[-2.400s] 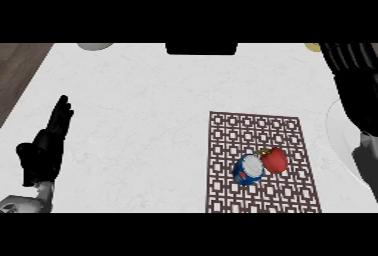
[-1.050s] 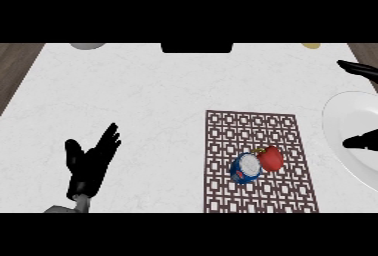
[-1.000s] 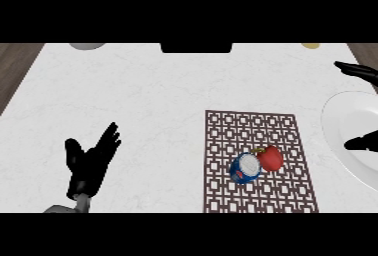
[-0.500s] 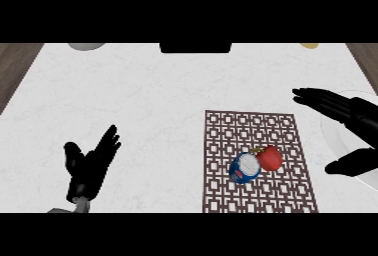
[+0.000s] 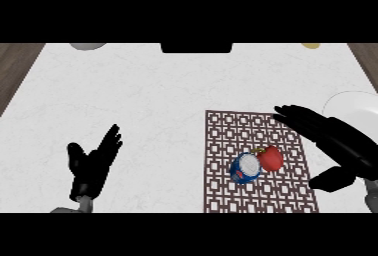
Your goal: Pick the bell pepper from the placemat and place it in the plate
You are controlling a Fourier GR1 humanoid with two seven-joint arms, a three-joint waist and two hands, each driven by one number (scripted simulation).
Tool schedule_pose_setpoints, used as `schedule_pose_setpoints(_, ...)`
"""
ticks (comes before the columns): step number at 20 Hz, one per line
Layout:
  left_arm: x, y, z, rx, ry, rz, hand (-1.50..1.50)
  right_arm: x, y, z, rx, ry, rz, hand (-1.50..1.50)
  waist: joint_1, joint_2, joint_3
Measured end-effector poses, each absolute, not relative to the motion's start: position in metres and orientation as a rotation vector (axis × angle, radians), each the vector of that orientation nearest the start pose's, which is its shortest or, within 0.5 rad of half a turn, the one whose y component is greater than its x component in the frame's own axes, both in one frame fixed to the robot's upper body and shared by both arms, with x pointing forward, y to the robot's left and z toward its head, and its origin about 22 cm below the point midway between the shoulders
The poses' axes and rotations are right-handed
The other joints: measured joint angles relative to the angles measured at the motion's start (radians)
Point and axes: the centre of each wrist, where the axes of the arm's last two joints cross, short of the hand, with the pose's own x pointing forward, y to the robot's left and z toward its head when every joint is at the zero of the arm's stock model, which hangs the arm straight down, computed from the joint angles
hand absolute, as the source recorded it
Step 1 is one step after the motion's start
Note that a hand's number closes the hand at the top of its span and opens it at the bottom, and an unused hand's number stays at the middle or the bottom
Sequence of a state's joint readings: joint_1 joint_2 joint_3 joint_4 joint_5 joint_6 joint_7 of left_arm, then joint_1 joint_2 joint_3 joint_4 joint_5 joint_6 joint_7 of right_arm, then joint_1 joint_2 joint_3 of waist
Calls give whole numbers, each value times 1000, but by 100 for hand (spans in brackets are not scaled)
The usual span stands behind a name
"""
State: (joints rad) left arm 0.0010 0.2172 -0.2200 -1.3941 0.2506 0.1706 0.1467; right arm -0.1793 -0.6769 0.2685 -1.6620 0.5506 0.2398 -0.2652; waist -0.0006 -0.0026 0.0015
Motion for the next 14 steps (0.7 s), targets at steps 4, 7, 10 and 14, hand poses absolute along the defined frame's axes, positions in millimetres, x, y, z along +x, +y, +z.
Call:
schedule_pose_setpoints(4,235,239,-35,6,-1191,-1,0,262,-281,83,-438,-1578,1508,-150,0,1,-1)
schedule_pose_setpoints(7,239,243,-34,2,-1189,-4,0,261,-271,66,-426,-1562,1513,-150,1,2,-1)
schedule_pose_setpoints(10,239,241,-30,2,-1187,-7,0,256,-262,54,-433,-1557,1524,-150,1,2,-1)
schedule_pose_setpoints(14,238,240,-35,10,-1190,-5,0,254,-263,52,-499,-1538,1539,-150,1,2,-1)
